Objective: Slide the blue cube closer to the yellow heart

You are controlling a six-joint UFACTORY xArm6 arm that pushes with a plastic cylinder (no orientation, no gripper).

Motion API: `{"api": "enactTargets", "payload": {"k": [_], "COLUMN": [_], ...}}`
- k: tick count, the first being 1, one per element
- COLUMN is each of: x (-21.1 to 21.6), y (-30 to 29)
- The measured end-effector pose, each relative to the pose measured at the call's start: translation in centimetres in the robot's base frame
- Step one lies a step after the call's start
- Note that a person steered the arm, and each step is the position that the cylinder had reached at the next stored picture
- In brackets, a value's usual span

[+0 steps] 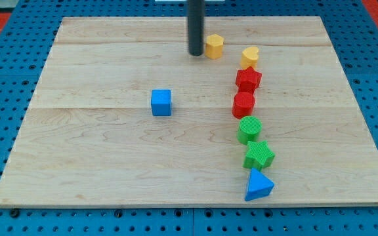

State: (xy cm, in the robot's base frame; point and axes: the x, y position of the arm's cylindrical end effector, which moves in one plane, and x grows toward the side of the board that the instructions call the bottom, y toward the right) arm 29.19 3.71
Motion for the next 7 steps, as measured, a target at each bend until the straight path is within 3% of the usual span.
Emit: {"api": "enactTargets", "payload": {"k": [1, 2, 3, 5, 6, 7], "x": [-1.4, -2.5, -1.7, 8.8, 17.0, 21.7], "y": [4.9, 5.0, -3.2, -16.3, -18.1, -15.7]}}
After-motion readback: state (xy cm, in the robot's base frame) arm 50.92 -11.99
